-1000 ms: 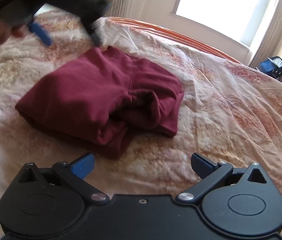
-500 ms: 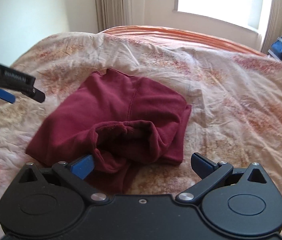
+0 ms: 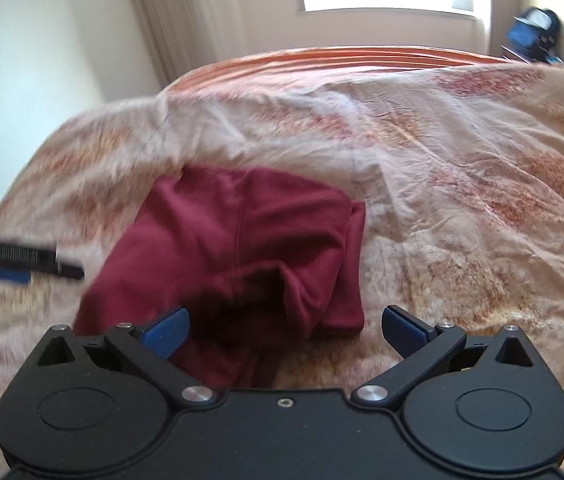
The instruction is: Fold small clothes
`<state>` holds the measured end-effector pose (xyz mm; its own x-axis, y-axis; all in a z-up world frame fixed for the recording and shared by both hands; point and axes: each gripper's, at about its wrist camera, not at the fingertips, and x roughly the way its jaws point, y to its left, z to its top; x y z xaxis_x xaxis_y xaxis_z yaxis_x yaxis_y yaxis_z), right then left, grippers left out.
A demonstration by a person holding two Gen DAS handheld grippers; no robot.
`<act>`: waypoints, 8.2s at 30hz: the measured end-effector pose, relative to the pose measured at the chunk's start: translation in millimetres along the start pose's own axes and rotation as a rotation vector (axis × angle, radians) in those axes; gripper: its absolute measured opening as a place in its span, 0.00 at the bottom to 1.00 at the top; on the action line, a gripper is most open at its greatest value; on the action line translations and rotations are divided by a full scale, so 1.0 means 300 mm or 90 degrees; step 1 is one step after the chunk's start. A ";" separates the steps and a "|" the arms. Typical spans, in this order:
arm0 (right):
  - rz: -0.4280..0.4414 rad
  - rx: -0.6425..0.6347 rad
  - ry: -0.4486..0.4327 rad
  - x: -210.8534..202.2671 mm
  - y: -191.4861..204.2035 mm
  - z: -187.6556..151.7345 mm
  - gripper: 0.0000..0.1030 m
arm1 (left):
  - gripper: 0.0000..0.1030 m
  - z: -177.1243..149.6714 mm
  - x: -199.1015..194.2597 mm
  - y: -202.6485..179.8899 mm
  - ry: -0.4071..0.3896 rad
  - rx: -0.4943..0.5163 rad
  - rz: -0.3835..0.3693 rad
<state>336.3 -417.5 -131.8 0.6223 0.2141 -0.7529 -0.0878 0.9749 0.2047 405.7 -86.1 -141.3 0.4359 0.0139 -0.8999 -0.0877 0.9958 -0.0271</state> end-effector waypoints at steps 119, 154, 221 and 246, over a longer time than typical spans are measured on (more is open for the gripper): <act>-0.148 -0.147 -0.172 0.579 0.058 0.034 0.99 | 1.00 0.144 0.334 -0.099 0.018 -0.054 -0.018; -0.026 0.041 -0.011 0.244 -0.047 0.001 1.00 | 0.99 0.026 0.125 0.013 0.032 -0.040 -0.102; 0.091 0.104 0.032 0.113 0.576 0.018 0.14 | 0.23 -0.013 -0.199 0.517 0.036 -0.005 -0.146; -0.012 -0.031 -0.158 -0.410 0.653 -0.088 1.00 | 0.99 -0.278 -0.632 0.552 -0.161 -0.056 -0.017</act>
<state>222.1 -251.1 -15.5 0.7956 0.1796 -0.5786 -0.1078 0.9818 0.1564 233.8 68.5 -11.4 0.6482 0.0210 -0.7612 -0.1456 0.9846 -0.0968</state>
